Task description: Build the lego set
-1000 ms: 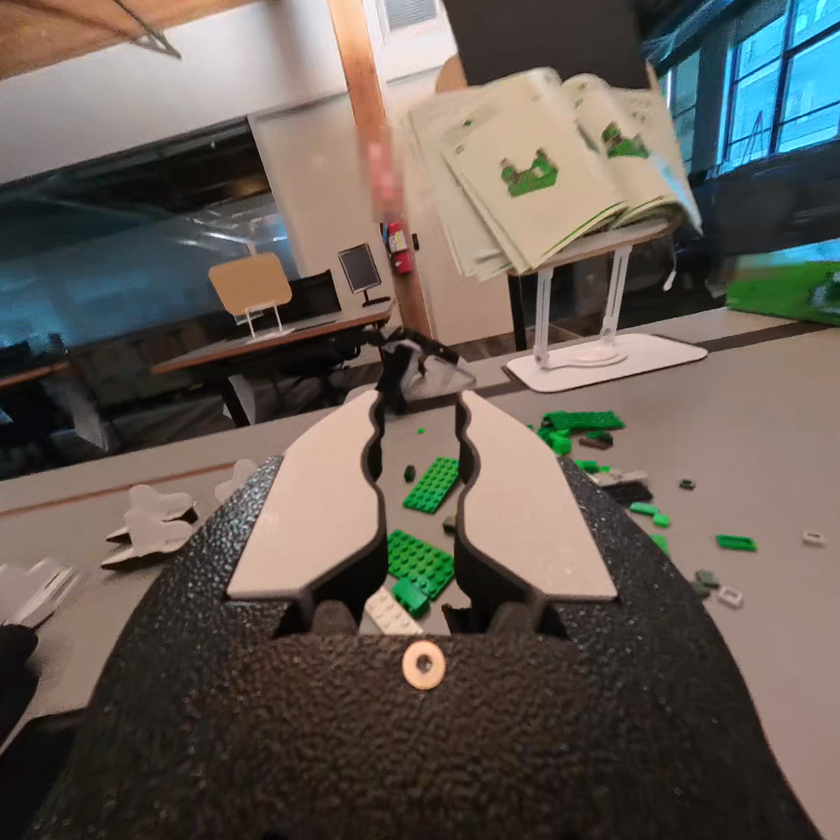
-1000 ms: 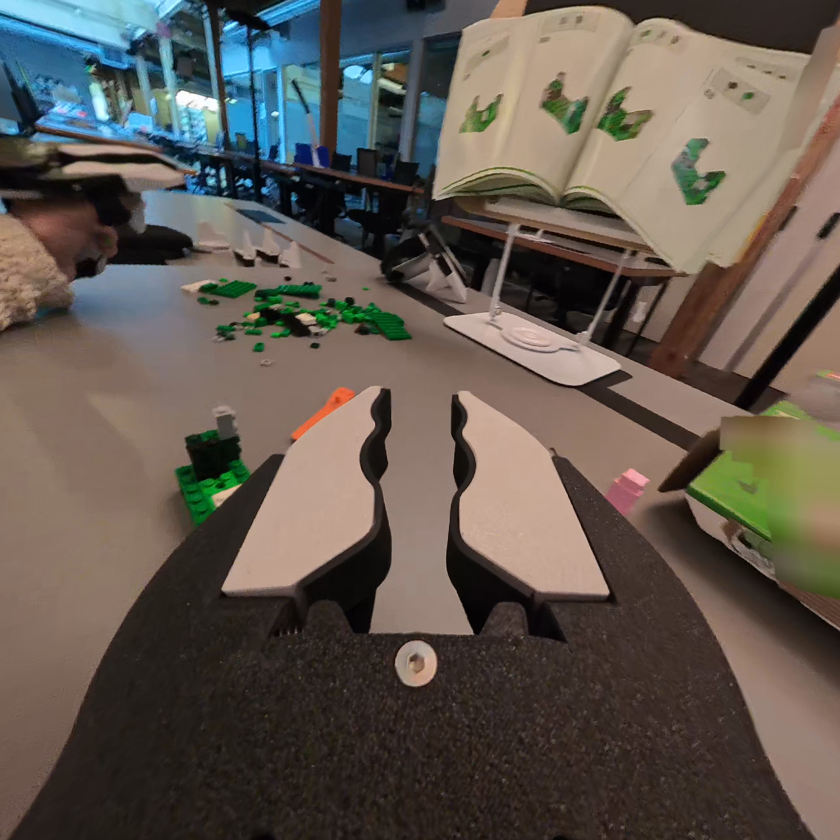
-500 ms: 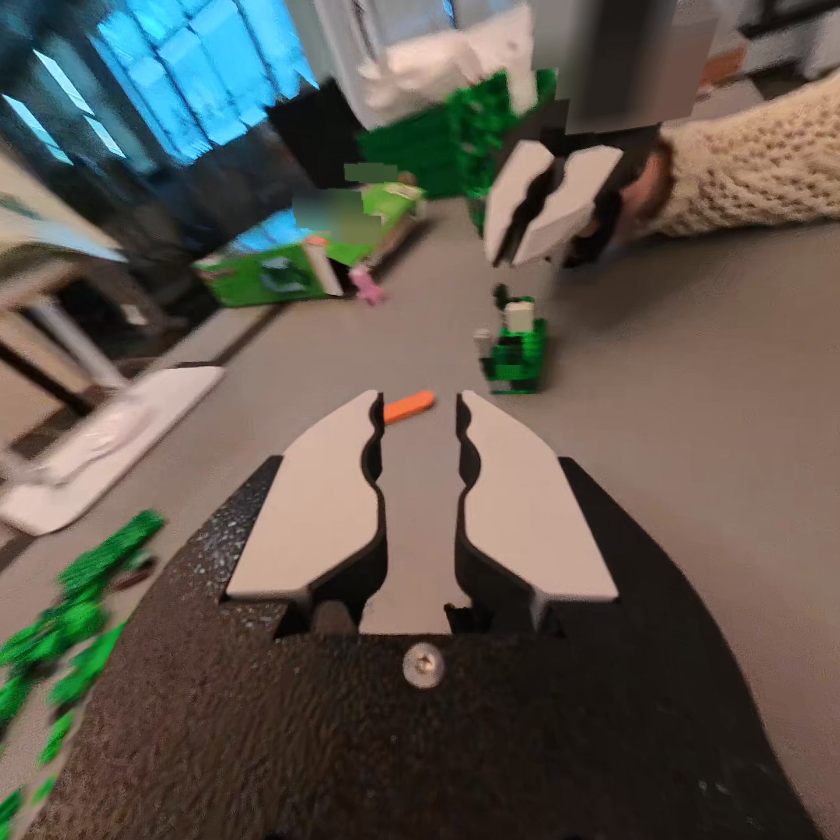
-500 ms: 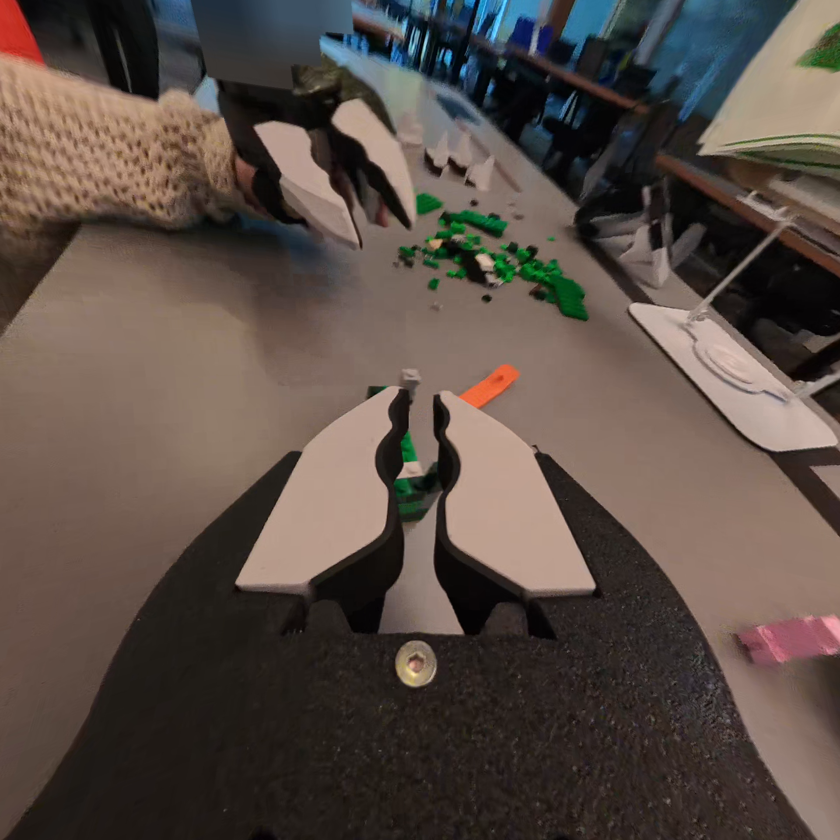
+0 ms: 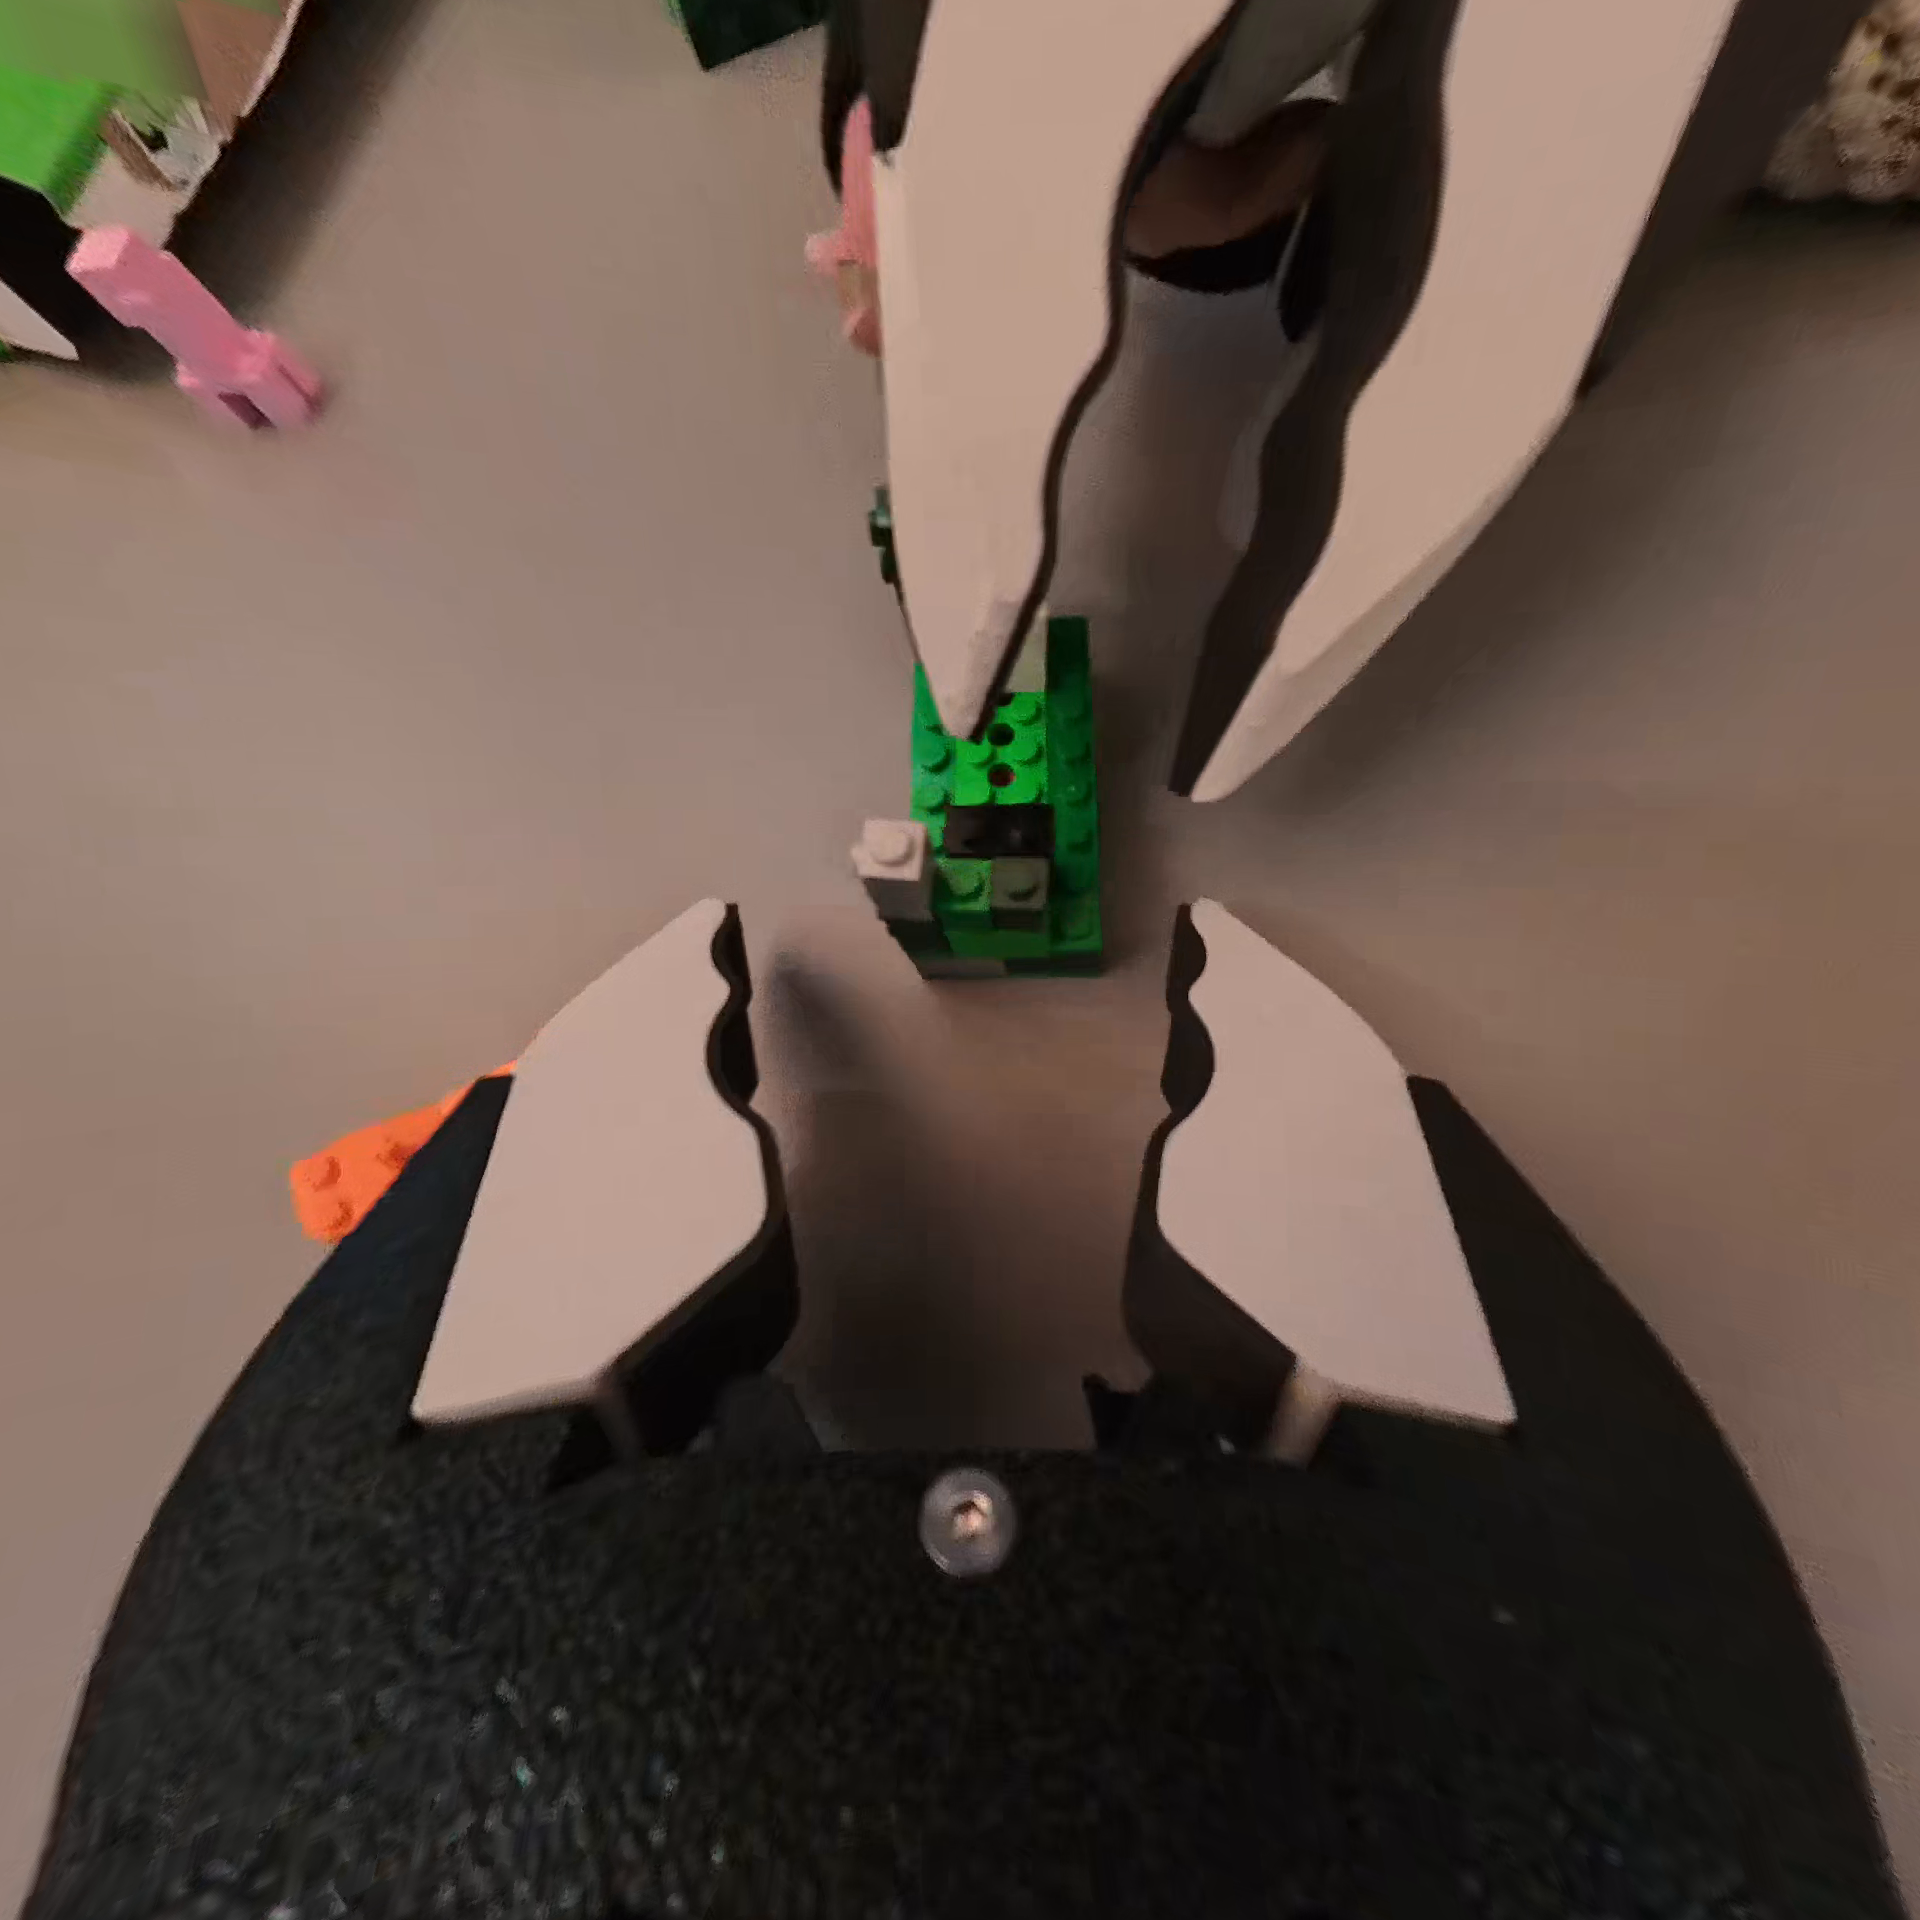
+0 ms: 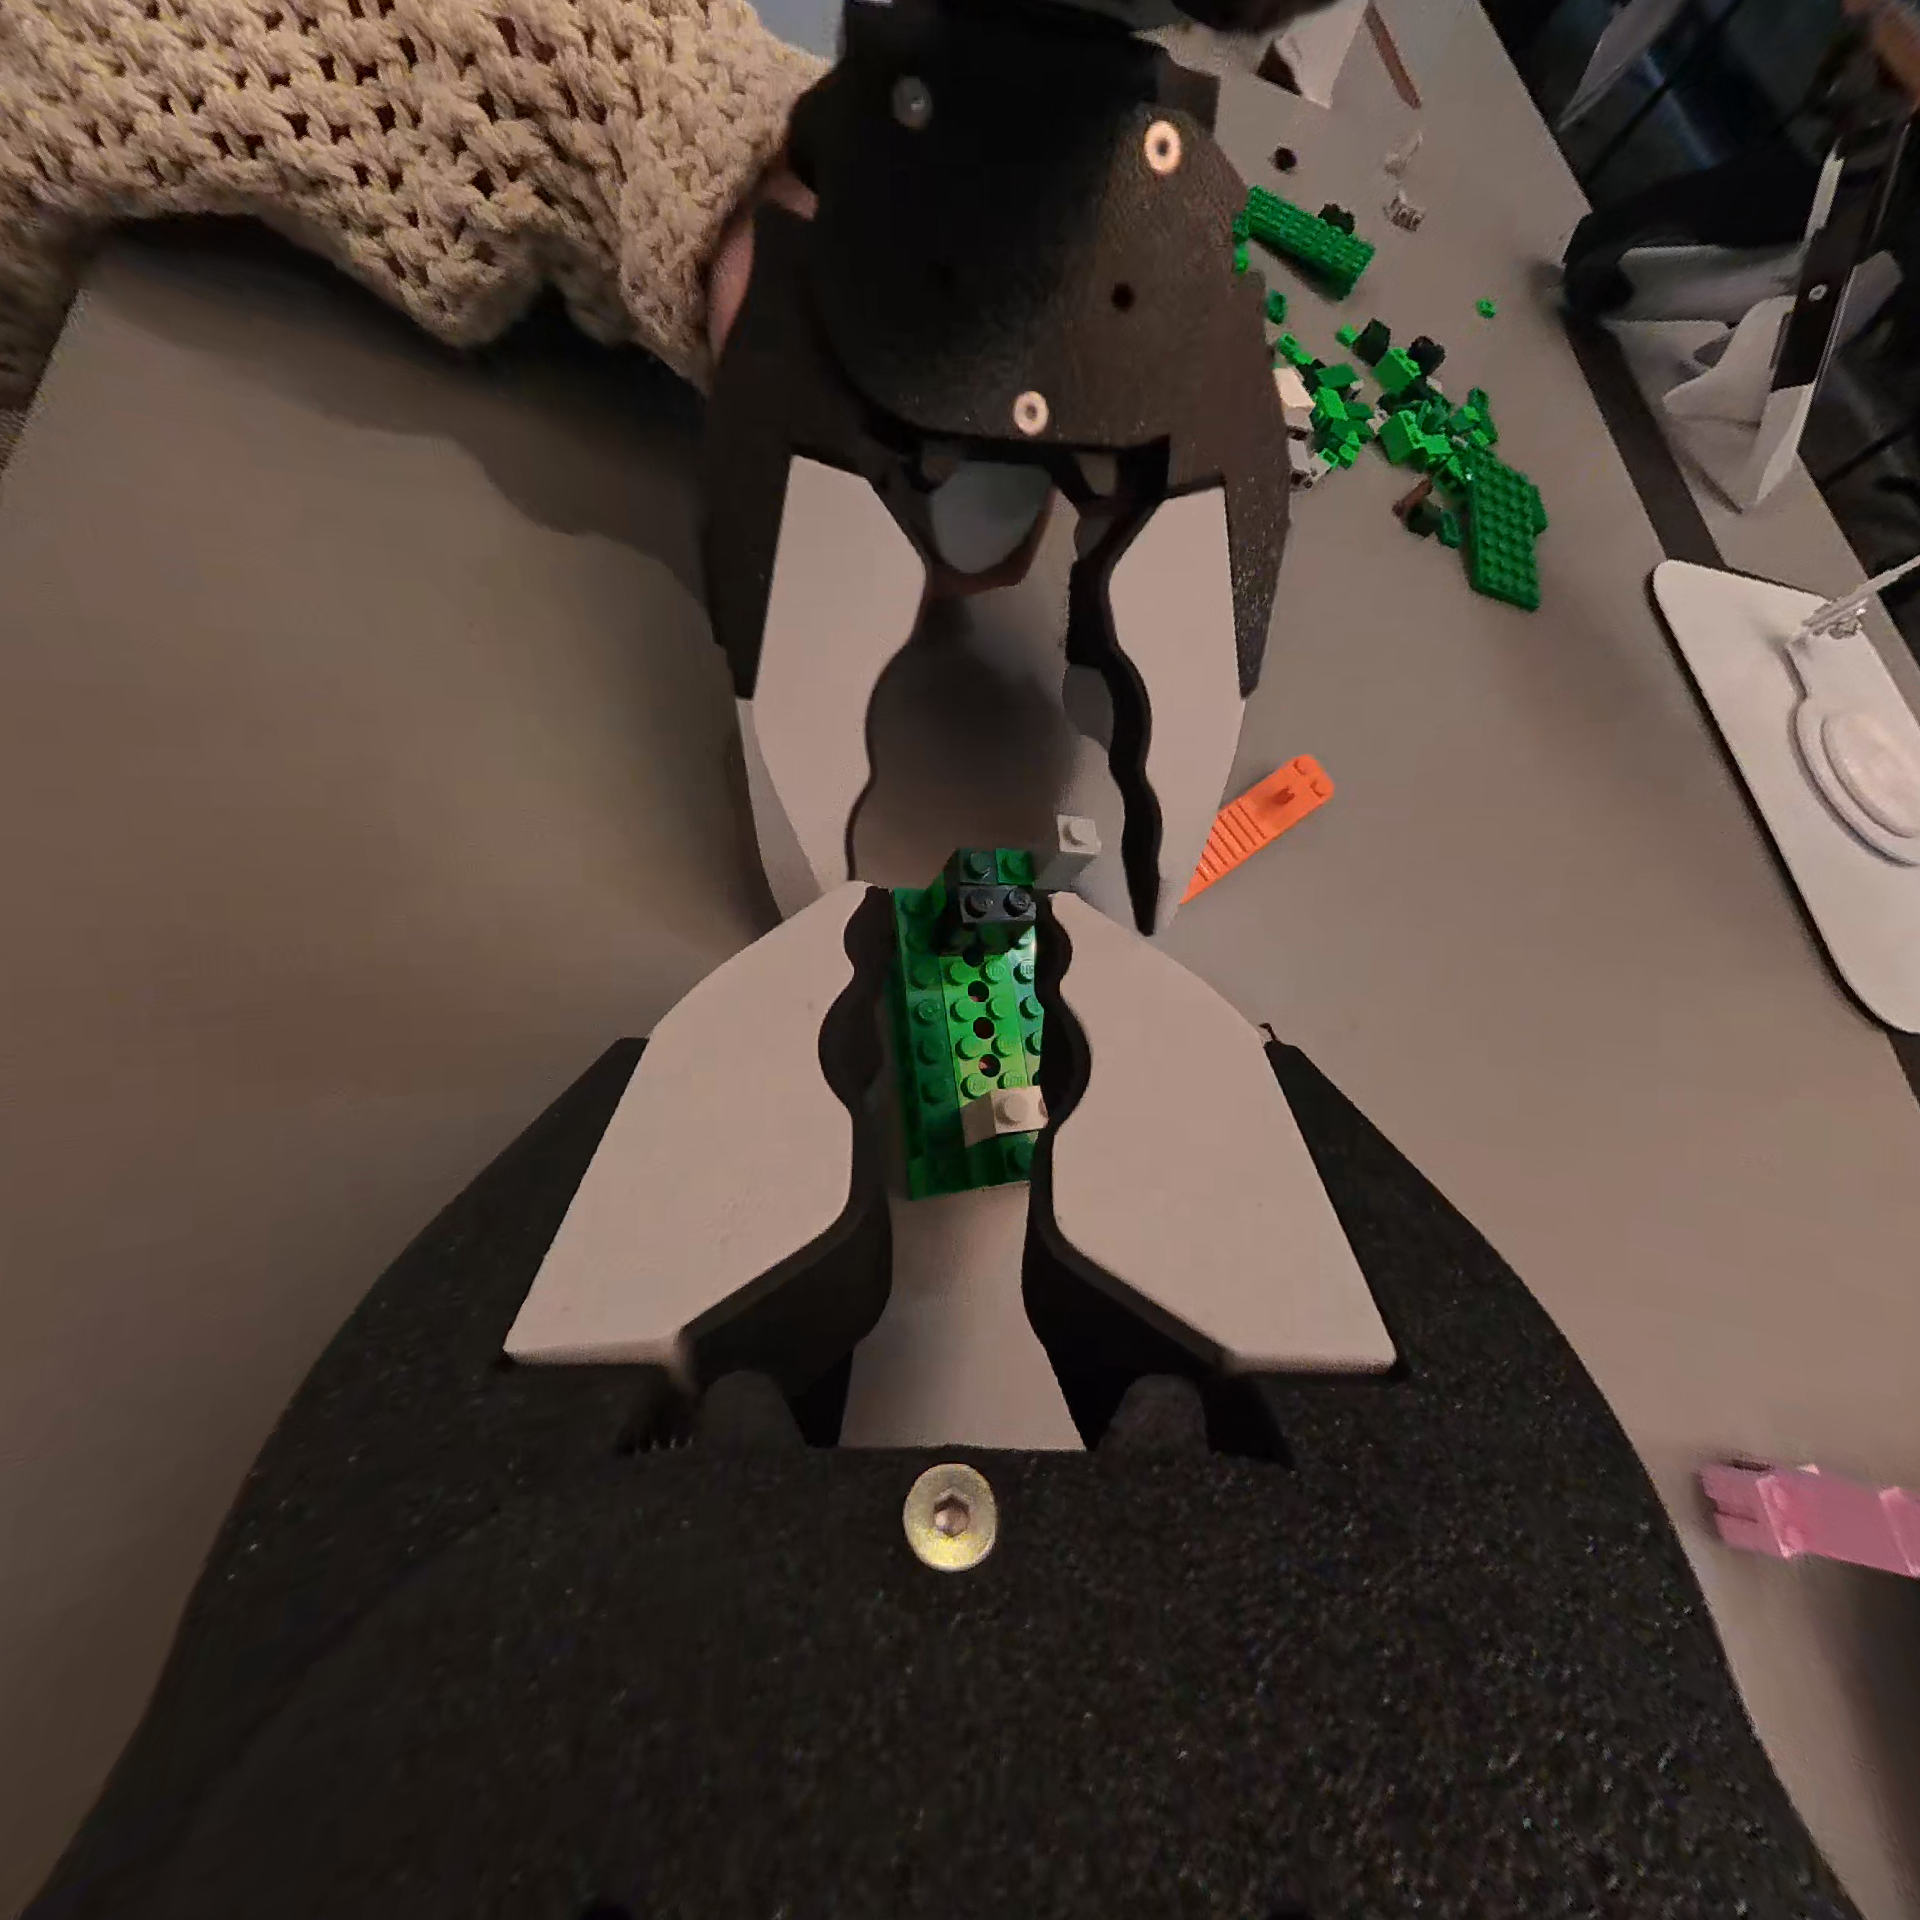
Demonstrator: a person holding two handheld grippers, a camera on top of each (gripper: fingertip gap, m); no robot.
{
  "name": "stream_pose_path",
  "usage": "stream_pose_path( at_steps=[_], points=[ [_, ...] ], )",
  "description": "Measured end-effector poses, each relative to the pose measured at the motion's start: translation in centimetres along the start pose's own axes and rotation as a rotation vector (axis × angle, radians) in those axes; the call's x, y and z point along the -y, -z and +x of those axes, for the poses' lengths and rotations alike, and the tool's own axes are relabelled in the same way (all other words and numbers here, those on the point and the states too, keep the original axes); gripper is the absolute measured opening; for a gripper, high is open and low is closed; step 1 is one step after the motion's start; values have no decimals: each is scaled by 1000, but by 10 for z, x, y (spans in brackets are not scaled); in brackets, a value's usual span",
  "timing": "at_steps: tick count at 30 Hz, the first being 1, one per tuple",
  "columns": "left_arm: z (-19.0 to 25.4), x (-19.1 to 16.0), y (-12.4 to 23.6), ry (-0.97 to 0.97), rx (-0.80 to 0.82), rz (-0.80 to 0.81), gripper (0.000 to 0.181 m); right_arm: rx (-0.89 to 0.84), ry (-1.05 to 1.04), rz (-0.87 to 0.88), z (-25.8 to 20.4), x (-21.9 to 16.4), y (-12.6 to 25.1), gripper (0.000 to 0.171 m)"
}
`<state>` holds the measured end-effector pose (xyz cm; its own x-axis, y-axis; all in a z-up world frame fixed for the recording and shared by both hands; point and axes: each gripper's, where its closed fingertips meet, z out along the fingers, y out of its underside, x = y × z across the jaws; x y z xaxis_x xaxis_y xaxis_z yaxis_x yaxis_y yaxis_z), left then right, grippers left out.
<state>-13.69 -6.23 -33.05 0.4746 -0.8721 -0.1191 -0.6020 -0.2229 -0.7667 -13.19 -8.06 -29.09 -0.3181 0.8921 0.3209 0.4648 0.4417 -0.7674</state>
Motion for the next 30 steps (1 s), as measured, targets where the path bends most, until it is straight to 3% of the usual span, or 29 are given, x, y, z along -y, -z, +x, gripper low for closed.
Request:
stream_pose_path(
  at_steps=[7,11,16,21,27,30],
  points=[
    [0,1,-4,27,-39,-12,39,-31,24,7,0,0,4,31],
    [-5,1,-3,52,4,-12,38,-161,151,5,6,2,7,49],
    [-6,8,7,241,-47,70,38,-362,504,-48,5,10,1,61],
    [1,18,17,369,-147,165,38,-512,662,-120,13,9,-5,59],
    [12,28,21,436,-257,212,38,-569,747,-171,13,6,-14,41],
    [12,27,22,444,-260,208,38,-574,751,-175,12,6,-15,41]
  ],
)
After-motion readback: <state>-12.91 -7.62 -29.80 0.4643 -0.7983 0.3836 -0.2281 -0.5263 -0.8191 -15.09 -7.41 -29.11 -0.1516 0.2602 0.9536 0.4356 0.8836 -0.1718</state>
